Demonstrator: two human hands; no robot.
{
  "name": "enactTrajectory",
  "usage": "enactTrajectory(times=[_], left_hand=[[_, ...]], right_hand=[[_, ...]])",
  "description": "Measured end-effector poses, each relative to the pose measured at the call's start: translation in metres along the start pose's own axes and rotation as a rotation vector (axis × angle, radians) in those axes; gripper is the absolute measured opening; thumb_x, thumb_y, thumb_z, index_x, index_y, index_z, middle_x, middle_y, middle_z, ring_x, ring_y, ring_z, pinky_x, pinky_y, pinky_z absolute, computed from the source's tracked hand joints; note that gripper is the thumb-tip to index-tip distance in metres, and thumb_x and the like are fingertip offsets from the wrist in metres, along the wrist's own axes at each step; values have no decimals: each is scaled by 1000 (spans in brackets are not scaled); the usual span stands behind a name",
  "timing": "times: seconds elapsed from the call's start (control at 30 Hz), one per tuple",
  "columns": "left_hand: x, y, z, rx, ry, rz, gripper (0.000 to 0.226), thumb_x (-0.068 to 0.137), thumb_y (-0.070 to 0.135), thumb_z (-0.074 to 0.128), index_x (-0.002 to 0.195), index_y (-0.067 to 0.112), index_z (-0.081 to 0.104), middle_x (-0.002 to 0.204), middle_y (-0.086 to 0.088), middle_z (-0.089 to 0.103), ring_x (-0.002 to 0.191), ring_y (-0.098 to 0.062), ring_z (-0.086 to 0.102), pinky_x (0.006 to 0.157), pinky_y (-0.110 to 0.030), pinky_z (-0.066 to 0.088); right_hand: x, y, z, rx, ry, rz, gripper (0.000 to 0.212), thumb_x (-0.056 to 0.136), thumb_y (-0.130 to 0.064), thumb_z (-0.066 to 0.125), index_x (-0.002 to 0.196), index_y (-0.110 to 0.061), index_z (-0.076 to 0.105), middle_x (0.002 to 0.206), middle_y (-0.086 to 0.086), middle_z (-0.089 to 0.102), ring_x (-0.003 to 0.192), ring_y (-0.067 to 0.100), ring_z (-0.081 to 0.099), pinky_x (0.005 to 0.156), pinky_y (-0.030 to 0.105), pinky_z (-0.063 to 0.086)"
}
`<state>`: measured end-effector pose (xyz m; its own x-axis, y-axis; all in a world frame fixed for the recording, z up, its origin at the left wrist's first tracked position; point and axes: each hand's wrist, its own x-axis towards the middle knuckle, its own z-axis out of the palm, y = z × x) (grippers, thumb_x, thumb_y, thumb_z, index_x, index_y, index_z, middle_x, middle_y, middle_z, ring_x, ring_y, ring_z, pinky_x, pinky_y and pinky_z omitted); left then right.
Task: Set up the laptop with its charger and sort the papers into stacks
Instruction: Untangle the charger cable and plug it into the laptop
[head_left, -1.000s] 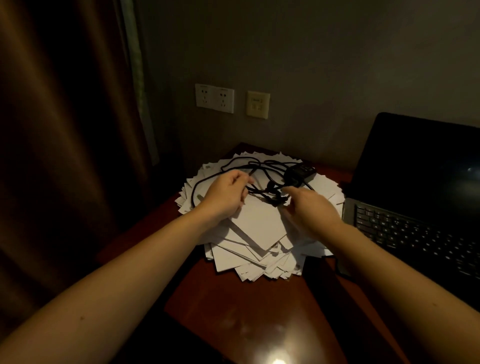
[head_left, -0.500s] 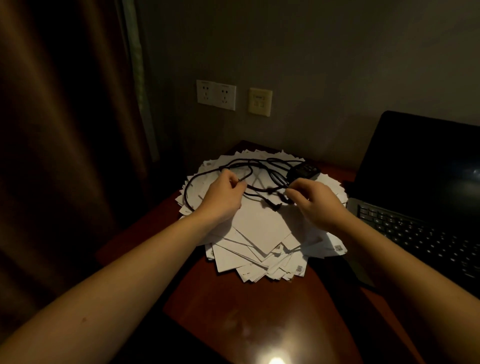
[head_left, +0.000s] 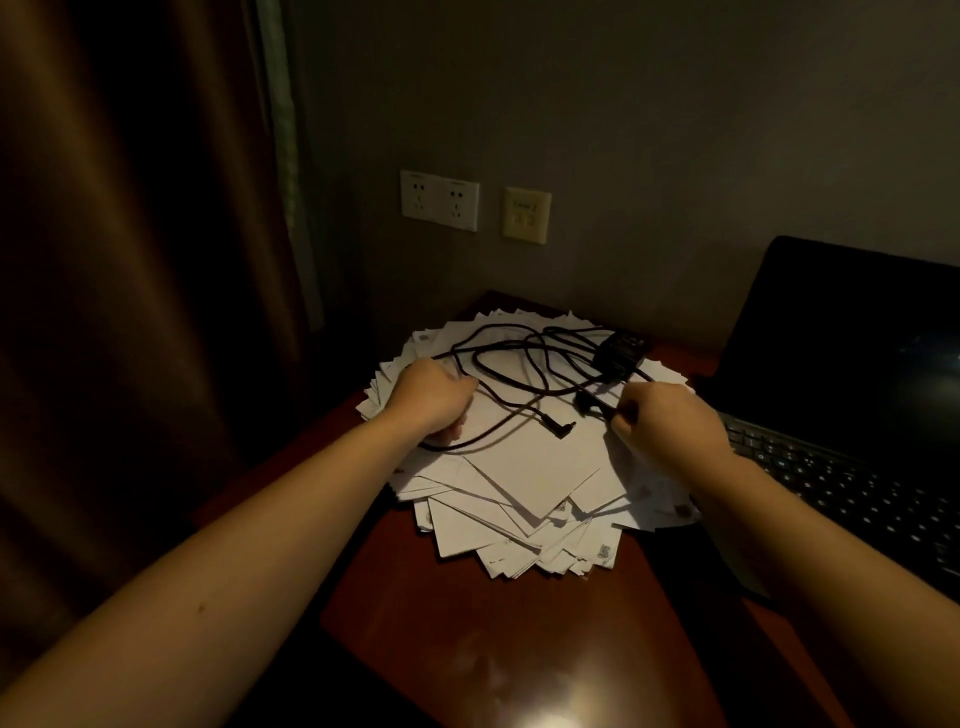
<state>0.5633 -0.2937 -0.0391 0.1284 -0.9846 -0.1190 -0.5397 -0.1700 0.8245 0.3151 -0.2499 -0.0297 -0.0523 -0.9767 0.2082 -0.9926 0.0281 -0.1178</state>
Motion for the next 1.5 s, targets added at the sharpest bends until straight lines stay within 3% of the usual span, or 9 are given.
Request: enactTrajectory(times=[0.2, 0.37, 0.53, 0.63, 0.8, 0.93, 1.03, 1.2, 1.5], left_hand=[[14, 12, 7, 177, 68, 1, 49, 87, 56, 68, 93, 8, 65, 81, -10, 70, 72, -25, 70, 59, -29, 55], [22, 24, 5, 160, 42, 25, 26, 100, 27, 57, 93, 5, 67, 81, -10, 72, 75, -25, 72, 70, -36, 61], [29, 37, -16, -128, 183, 116, 27, 106, 22, 46, 123, 13, 66, 130, -11, 61, 120, -29, 59, 87, -29, 49], [41, 39, -28, -135, 181, 115, 27, 105, 21, 48, 121, 14, 69, 127, -9, 63, 115, -27, 60, 80, -29, 47], [50, 36, -48, -79, 184, 45, 20, 105, 16, 44, 106, 8, 63, 107, -12, 61, 94, -24, 57, 80, -34, 46], [51, 30, -59, -74, 157, 24, 32, 103, 12, 41, 120, -6, 61, 76, -2, 50, 83, -26, 54, 74, -36, 48], [42, 33, -60, -299, 110, -29, 32, 103, 8, 40, 128, 1, 58, 78, -1, 50, 60, -15, 46, 53, -28, 42], [21, 38, -71, -723, -18, -152, 21, 107, 21, 36, 102, 13, 55, 55, 6, 38, 38, -6, 29, 37, -19, 24], [11, 26, -77, 133, -261, -22, 27, 105, 19, 45, 113, 16, 70, 65, 0, 48, 49, -12, 37, 45, -27, 31]], right_hand=[[-3, -8, 1, -44, -23, -59, 35, 93, -57, 55, 82, -24, 51, 73, -5, 53, 66, 10, 54, 58, 23, 46], [-5, -6, 0, 26, -34, -61, 46, 95, -59, 47, 71, -21, 58, 68, 0, 58, 63, 16, 58, 60, 31, 52], [0, 3, -6, 91, -95, -49, 48, 101, -44, 42, 66, -16, 59, 63, 5, 58, 55, 19, 48, 51, 30, 37], [5, 2, -7, 117, -80, -32, 53, 103, -46, 41, 60, -16, 53, 54, 1, 44, 50, 16, 38, 49, 28, 31], [3, -5, -10, -30, -102, -55, 72, 92, -74, 31, 66, -15, 63, 60, 0, 57, 55, 12, 52, 55, 26, 47], [5, -5, -6, 28, -33, -3, 59, 102, -56, 35, 62, -18, 55, 55, 0, 50, 51, 14, 48, 52, 28, 41], [7, -7, -7, 50, -34, 35, 55, 105, -46, 35, 62, -18, 54, 57, 1, 51, 51, 15, 47, 50, 25, 38], [9, -11, -7, 105, -41, 44, 30, 103, -39, 43, 96, -19, 64, 76, 1, 62, 64, 15, 59, 57, 28, 52], [-4, -15, -21, 482, 328, 60, 20, 103, -25, 50, 117, -18, 62, 94, 3, 68, 76, 16, 63, 71, 40, 59]])
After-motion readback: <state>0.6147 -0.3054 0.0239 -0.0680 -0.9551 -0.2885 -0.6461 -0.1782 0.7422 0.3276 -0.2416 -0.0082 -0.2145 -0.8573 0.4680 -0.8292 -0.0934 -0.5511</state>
